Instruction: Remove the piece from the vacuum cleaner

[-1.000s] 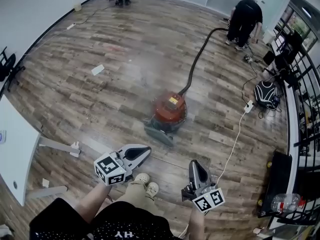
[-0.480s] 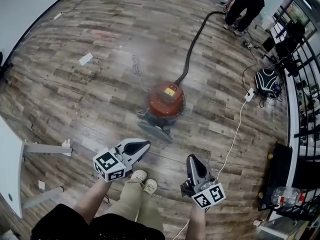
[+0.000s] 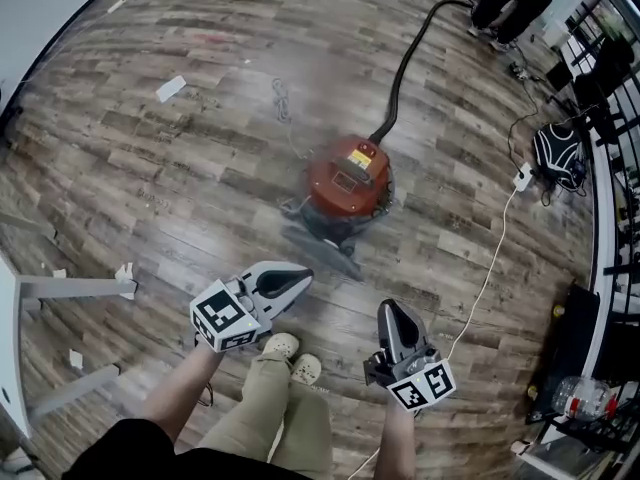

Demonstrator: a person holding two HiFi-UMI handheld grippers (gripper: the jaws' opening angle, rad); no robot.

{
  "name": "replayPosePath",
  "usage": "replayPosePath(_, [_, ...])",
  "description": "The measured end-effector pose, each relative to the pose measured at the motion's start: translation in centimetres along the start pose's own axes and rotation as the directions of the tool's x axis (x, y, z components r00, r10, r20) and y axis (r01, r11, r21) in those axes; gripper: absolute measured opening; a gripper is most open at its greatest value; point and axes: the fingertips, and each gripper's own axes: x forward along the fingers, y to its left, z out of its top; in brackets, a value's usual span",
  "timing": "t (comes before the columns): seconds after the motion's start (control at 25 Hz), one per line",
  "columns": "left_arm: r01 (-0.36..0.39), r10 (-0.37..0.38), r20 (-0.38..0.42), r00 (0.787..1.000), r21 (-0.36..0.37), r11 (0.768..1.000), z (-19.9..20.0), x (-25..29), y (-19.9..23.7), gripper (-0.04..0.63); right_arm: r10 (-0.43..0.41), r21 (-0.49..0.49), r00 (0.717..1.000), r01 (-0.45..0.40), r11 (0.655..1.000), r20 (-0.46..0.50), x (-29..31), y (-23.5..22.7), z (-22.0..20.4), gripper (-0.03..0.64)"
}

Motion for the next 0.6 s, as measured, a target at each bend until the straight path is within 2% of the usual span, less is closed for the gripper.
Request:
replayPosePath(0.24, [-0.023, 0.023, -0.008, 1.0, -0.015, 1.0, -7.6, 1.3, 2.7, 0.0, 0.05, 0.06, 0.998, -0.052, 0.997, 0.033, 1.2, -3.7, -6.7, 0.009])
replayPosePath(0.44, [-0.047, 0.047, 0.02, 0.999, -0.021, 0.999, -13.0, 2.7, 6.0, 0.0, 0.091, 0.033, 0.996, -0.091, 0.995, 0.02, 2.3, -7.4, -11.8, 0.009])
replayPosePath(0.6, [-0.075, 0.075, 0.054, 0.996, 0.001, 0.997, -16.4, 4.0, 8.9, 0.0, 0.115, -0.005, 0.991, -0.115, 0.993, 0.07, 3.0, -11.2, -13.9, 0.009])
